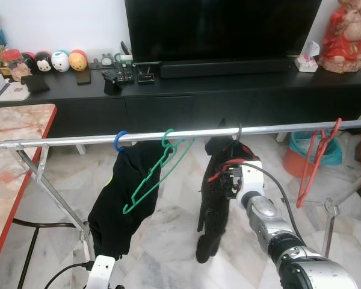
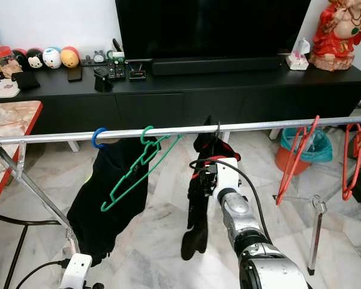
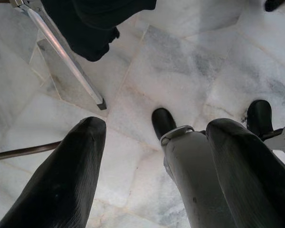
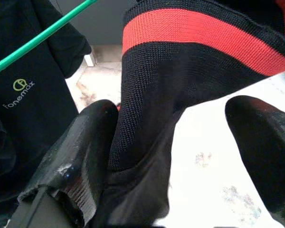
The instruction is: Hang hanger
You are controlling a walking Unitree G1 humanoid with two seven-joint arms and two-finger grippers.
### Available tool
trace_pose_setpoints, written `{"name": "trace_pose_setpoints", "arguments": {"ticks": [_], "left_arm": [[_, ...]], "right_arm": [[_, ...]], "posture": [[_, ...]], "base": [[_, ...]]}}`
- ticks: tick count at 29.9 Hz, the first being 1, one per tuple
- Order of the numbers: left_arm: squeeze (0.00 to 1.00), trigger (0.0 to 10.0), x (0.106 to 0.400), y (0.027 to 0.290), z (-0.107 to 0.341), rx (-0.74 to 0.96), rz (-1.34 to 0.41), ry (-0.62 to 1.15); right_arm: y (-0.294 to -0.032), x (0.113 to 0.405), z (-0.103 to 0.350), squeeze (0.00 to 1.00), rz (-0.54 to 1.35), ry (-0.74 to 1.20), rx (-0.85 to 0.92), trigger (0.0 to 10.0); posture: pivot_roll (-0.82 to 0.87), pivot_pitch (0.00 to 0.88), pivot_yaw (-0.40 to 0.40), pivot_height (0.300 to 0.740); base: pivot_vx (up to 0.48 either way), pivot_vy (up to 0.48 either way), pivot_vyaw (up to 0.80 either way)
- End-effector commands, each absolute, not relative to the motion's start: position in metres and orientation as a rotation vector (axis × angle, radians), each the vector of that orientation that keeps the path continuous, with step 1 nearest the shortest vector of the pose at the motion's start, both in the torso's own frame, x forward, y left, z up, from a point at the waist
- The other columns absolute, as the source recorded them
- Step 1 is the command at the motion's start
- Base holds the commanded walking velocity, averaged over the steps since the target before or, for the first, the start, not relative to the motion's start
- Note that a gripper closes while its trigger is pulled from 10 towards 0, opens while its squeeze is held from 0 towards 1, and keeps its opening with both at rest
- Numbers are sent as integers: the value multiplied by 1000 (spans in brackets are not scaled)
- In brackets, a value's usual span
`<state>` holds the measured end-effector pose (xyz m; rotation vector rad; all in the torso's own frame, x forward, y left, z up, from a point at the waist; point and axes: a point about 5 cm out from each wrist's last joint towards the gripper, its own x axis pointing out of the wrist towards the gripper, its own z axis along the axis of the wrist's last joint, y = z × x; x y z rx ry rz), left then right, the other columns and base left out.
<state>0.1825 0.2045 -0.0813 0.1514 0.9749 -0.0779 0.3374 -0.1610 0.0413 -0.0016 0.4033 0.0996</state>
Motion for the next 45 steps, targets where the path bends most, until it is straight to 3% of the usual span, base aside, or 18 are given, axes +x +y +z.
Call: {"name": "trace_pose_setpoints", "arguments": {"ticks": [1,26,27,28,39,40,45], "left_arm": [[0,10000,179,204,-83,167,-88,986],[0,10000,177,205,-84,167,-85,992],[0,10000,177,205,-84,167,-84,993],[0,10000,176,205,-84,167,-83,993],[0,10000,174,203,-86,163,-81,999],[0,10000,174,203,-86,163,-81,1000],[0,10000,174,204,-85,162,-78,999]], "right_arm": [[-161,346,53,0,100,375,-7,10000],[-168,343,47,0,50,428,-44,10000],[-164,344,48,0,77,421,-38,9176],[-163,344,47,0,80,427,-51,0],[-163,335,36,0,88,475,-53,0],[-163,333,32,0,93,502,-67,10000],[-165,328,25,0,86,535,-69,10000]], "posture": [[-112,0,-7,740],[-110,0,-9,740],[-110,0,-9,740],[-109,0,-11,740],[-107,0,-13,740],[-107,0,-14,740],[-107,0,-14,740]], "base": [[0,0,0],[0,0,0],[0,0,0],[0,0,0],[0,0,0],[0,0,0],[0,0,0]]}}
